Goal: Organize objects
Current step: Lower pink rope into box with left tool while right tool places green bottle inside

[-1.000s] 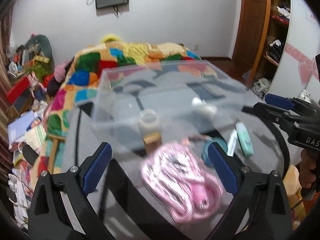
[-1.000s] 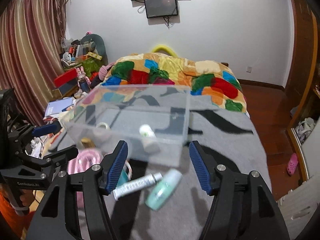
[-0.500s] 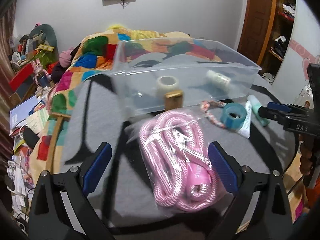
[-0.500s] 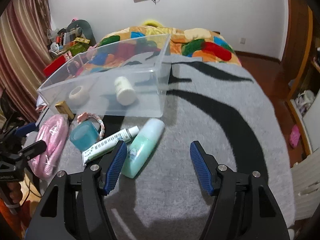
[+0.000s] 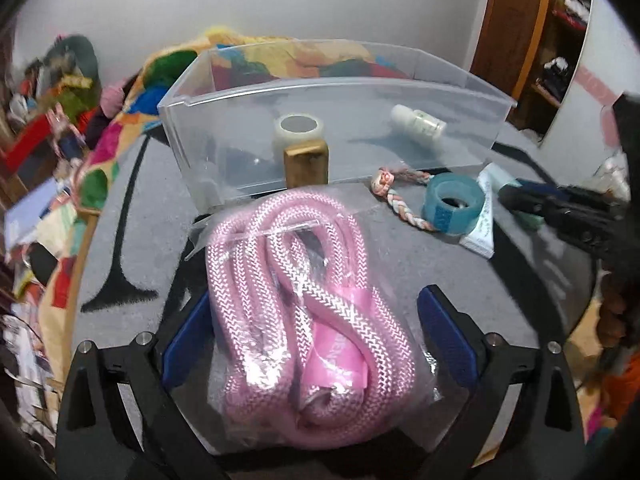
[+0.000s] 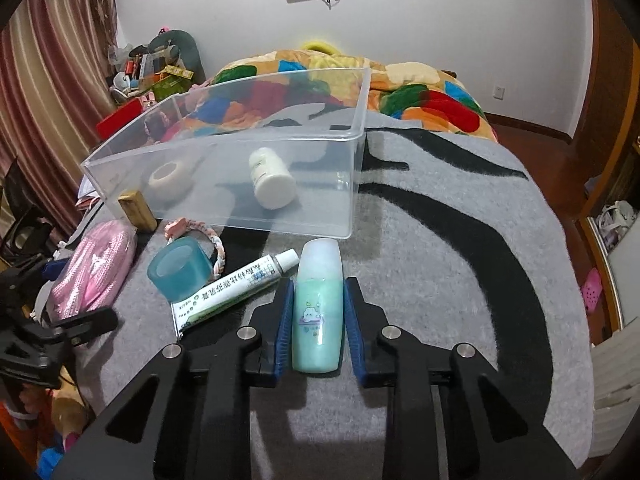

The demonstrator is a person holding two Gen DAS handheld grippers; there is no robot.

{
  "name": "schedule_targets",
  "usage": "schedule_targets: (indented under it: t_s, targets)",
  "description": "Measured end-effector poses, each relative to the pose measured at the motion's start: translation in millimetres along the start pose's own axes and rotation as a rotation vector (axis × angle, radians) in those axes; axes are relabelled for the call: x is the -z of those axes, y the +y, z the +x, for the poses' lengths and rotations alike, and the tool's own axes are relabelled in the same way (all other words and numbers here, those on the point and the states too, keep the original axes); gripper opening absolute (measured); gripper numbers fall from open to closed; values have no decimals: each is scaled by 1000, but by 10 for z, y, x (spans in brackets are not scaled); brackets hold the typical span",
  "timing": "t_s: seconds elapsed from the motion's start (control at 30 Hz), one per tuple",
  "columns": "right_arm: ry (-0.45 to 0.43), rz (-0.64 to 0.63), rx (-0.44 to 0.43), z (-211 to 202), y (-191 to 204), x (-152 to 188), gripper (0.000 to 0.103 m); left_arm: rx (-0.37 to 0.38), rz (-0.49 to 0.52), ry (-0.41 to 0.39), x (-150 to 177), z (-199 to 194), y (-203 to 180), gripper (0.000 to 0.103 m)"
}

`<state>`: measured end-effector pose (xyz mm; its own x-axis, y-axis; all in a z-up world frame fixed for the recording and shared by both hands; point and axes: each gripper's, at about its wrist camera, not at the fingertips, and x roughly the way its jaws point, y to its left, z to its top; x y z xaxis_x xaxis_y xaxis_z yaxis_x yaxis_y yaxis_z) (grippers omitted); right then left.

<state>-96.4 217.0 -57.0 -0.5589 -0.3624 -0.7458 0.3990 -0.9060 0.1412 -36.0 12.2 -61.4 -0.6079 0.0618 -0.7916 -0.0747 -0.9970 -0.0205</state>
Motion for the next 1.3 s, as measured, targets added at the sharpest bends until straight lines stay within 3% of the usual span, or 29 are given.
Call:
schedule_targets:
  t_s: [0.07, 0.13, 0.33, 0.57, 0.8, 1.13, 1.3]
  targets:
    - [-7, -2, -2, -32, -12, 30, 23, -9, -1, -24, 34, -20, -27, 98]
    - [-14, -4, -5, -74, -9, 72, 22, -17, 2, -47, 62, -64, -38, 79]
    - [-41, 5, -14, -243, 1, 153, 22, 13, 12, -64, 101, -179, -15, 55]
    - [-99, 24, -40, -466, 42, 112, 22, -8, 3, -97, 171, -373, 43, 53]
    - [-163, 4, -80, -661, 188, -34, 22, -6, 3, -192, 74, -716, 105, 53]
    - [-242, -29, -105, -722, 384, -401, 22, 5, -30, -305, -367, -928, 194, 53]
    - [-246, -33, -105, -628, 397, -596, 22, 12, -48, -303, -698, -817, 226, 53]
